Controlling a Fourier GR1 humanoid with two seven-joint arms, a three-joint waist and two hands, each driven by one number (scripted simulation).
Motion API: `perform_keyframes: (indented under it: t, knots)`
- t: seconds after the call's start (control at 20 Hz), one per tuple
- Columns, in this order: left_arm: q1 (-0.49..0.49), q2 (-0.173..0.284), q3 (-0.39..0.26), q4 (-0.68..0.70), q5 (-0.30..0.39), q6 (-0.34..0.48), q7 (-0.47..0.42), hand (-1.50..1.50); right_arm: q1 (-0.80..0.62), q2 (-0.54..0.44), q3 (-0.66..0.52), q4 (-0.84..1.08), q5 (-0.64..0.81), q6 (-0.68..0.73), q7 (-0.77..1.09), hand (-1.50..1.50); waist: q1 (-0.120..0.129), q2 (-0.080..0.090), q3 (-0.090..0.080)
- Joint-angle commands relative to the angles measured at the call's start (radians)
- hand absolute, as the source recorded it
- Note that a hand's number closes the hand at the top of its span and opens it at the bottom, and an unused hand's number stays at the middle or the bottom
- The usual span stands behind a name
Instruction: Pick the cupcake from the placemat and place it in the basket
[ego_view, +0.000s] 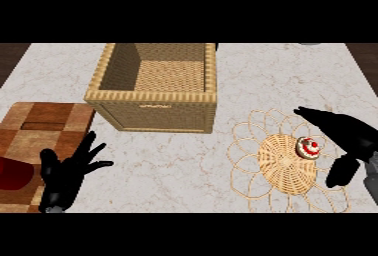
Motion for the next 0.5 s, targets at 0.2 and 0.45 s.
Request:
perform_keyframes:
  t: [0.2,0.45]
  knots:
    - [0.033,-0.018,-0.015,0.105,-0.042,-0.011,0.008,0.0,-0.013,0.034,-0.01,0.059,0.054,-0.026,-0.055,-1.5,-0.001,0.01,-0.01]
    - [0.018,-0.001,0.01,0.083,-0.026,-0.028,0.052,0.0,-0.029,0.09,0.005,0.135,0.098,-0.058,-0.064,-1.5,0.001,0.01,-0.01]
